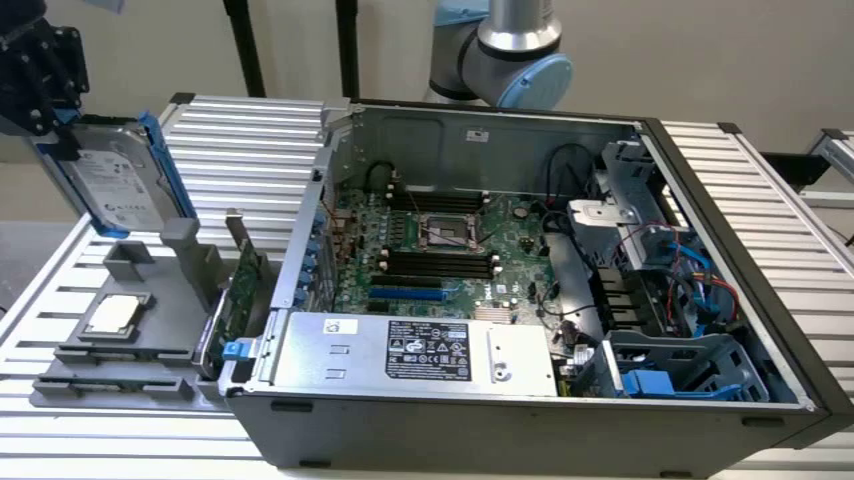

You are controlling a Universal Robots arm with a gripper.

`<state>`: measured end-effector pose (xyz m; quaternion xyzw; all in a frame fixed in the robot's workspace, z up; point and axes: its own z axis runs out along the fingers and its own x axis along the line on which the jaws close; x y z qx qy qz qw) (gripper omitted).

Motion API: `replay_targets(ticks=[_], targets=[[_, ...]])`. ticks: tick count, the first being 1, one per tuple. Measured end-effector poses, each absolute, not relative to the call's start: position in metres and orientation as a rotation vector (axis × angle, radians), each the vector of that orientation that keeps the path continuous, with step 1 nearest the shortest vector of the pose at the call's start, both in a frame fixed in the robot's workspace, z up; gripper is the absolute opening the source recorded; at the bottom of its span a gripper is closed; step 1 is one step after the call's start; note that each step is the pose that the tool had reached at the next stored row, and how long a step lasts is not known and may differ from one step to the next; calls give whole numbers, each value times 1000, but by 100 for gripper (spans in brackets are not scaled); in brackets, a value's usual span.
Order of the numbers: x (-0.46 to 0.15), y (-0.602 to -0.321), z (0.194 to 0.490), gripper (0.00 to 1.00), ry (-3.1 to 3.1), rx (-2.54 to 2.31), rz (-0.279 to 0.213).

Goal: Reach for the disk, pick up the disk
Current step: 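Pick up the disk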

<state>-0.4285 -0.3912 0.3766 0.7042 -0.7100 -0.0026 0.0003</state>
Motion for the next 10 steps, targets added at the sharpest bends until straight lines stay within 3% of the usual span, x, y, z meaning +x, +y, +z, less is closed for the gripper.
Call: replay_targets(ticks=[10], targets=[[-412,-397,422,33,-2222,2226,-15]])
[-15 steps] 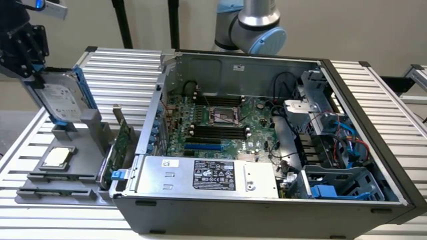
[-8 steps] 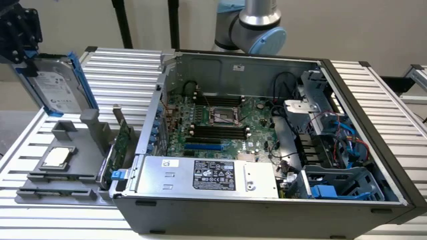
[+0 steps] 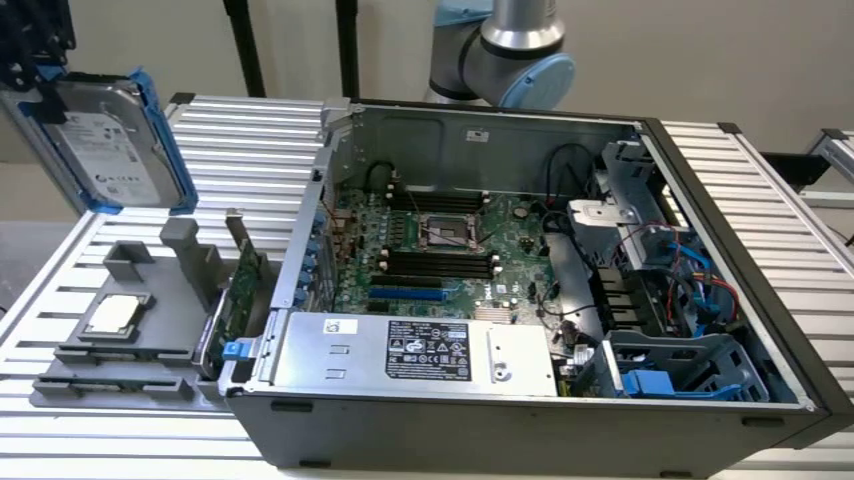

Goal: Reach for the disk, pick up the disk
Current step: 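Pick up the disk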

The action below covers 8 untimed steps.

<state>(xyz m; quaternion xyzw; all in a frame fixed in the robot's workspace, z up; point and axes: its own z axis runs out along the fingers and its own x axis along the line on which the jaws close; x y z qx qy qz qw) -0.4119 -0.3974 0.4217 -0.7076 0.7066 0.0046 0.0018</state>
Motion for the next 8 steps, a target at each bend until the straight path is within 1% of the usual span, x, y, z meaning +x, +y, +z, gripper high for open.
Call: replay_targets(ticks=[8], targets=[[-376,-402,447,33,2207,-2212,35]])
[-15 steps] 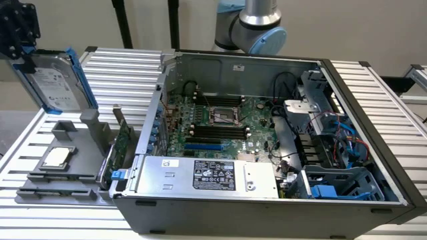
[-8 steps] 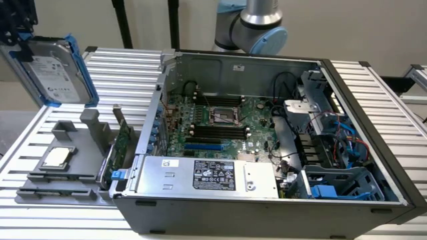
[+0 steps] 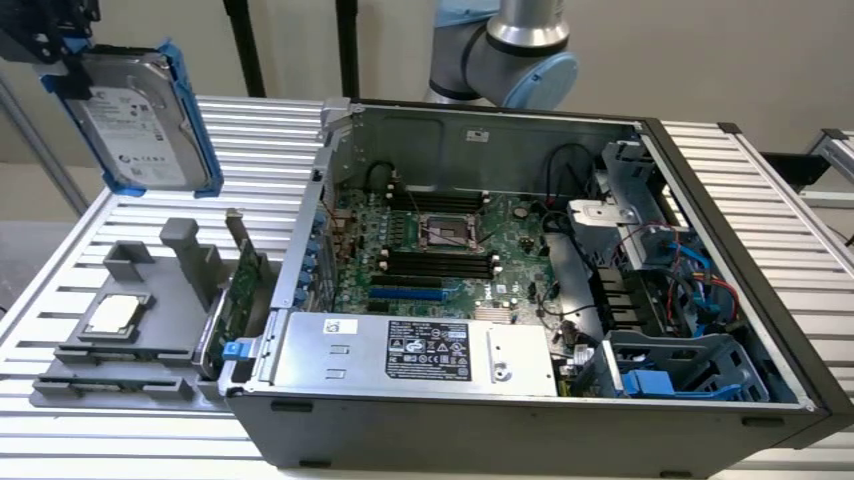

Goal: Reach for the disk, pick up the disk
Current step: 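Pick up the disk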

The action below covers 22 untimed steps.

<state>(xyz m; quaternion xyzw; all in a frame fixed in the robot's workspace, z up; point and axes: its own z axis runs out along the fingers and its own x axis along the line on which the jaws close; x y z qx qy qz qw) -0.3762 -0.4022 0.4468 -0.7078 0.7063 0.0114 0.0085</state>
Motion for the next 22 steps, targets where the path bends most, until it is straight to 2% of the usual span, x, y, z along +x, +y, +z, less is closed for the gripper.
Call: replay_targets(ticks=[12,22], targets=[[-321,-412,478,33,2193,-2198,65],[-277,-421,485,33,2183,-2188,88]])
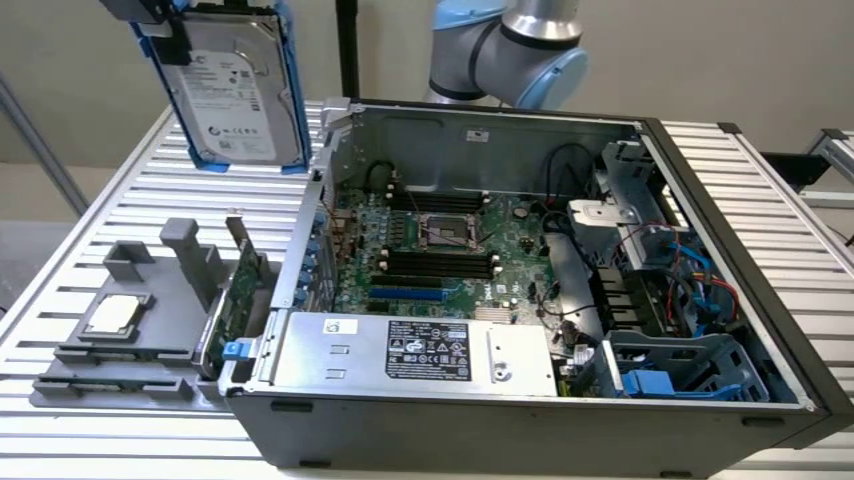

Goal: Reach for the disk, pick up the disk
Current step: 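Pick up the disk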

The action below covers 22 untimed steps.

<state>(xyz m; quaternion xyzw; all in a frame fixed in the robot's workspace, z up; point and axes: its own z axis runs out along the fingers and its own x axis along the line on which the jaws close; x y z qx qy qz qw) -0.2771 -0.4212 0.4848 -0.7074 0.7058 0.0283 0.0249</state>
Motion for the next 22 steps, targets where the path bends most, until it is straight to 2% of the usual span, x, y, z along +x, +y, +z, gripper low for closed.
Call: replay_targets(ticks=[22], targets=[[-182,-453,486,33,2184,-2188,114]])
